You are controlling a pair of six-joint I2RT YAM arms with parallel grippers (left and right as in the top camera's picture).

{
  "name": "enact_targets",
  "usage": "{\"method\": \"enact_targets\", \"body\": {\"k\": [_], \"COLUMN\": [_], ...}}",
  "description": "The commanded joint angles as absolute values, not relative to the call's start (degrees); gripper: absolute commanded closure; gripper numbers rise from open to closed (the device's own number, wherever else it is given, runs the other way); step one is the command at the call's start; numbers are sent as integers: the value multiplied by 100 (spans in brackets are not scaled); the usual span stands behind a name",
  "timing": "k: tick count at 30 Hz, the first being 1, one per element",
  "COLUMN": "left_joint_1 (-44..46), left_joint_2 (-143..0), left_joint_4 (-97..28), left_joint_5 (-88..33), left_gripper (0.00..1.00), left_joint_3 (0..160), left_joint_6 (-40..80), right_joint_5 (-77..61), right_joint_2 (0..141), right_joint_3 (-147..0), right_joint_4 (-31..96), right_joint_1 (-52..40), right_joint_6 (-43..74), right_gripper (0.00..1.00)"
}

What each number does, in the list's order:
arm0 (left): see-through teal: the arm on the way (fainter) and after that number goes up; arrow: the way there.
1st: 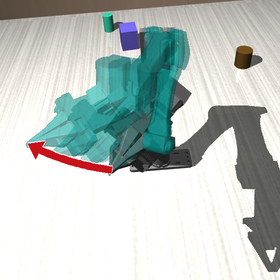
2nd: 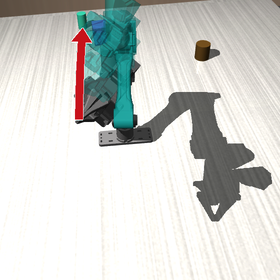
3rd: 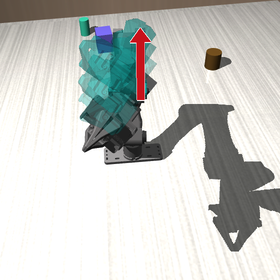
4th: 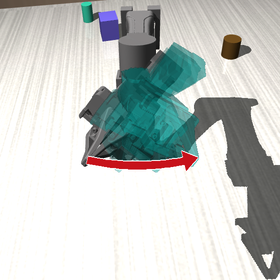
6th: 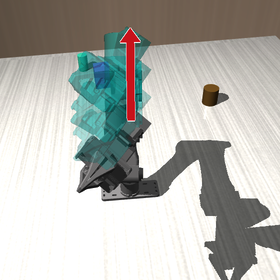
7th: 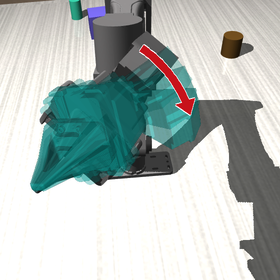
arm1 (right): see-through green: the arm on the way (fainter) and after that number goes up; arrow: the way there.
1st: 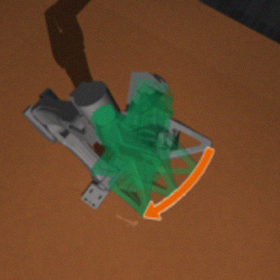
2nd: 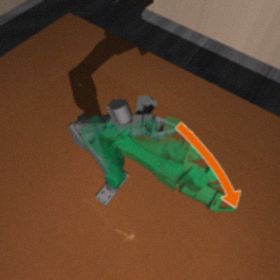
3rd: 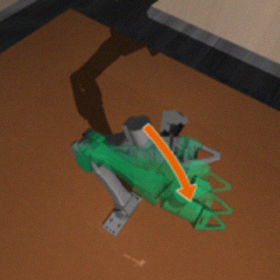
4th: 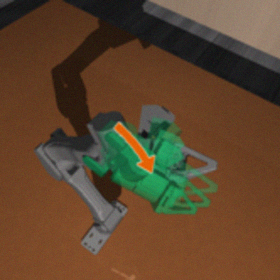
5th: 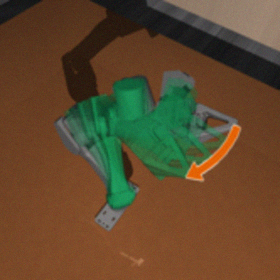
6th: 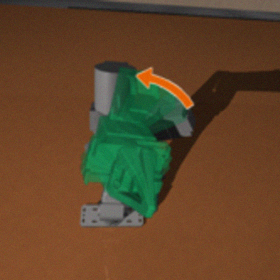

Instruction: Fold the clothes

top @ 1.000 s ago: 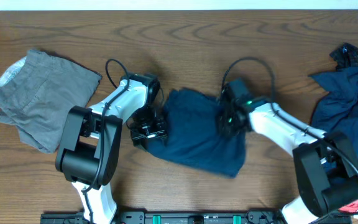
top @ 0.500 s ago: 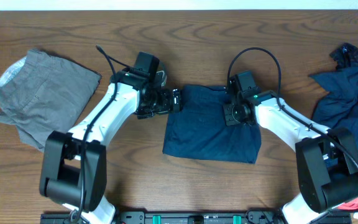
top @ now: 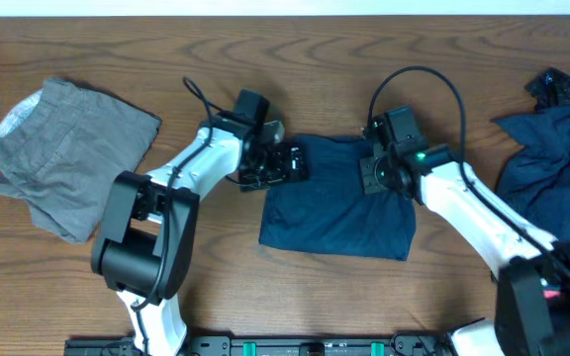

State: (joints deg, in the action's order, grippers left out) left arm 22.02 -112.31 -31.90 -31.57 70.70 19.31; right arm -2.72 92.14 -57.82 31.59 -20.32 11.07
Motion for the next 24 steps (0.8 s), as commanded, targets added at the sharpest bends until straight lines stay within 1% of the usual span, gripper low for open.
{"method": "enact_targets", "body": {"k": [1, 3, 4, 5, 6, 10, 15, 19, 24], "left_joint_1": [2613, 2718, 2742, 2740, 2707, 2375, 1570, 600, -847], "left_joint_2": [-11511, -11511, -11509, -11493, -11469, -11142, -10250, -9371, -8589], "left_joint_4": [-3061, -2928, -2869, -2825, -2812, -2998, -3566, -3671, -3284], "left_joint_5": [-3299, -3284, -3249, -3214, -3135, -2357, -1144, -589, -242], "left_gripper": [16, 48, 70, 87, 94, 94, 94, 94, 94], "left_joint_3": [6993, 6993, 6997, 7006, 7015, 7089, 7363, 7548, 7553], "left_joint_6": [1835, 1793, 1798, 1800, 1802, 1793, 1400, 1214, 1201], "right_joint_5": [-196, -193, -191, -180, -150, -62, -64, -67, -67], "right_joint_2": [8812, 8637, 8547, 8475, 8396, 8123, 7918, 7900, 7900], "right_joint_3": [-5918, -5918, -5918, -5918, -5918, -5918, -5918, -5918, -5918], "right_joint_4": [3181, 3260, 3317, 3374, 3446, 3704, 3892, 4010, 4071], "right_joint_1": [-2064, -2064, -2062, -2062, -2062, -2038, -1949, -1933, -1935], "right_joint_6": [1063, 1061, 1059, 1052, 1039, 1041, 1041, 1041, 1044], "right_gripper": [62, 62, 62, 63, 63, 63, 64, 64, 65]}}
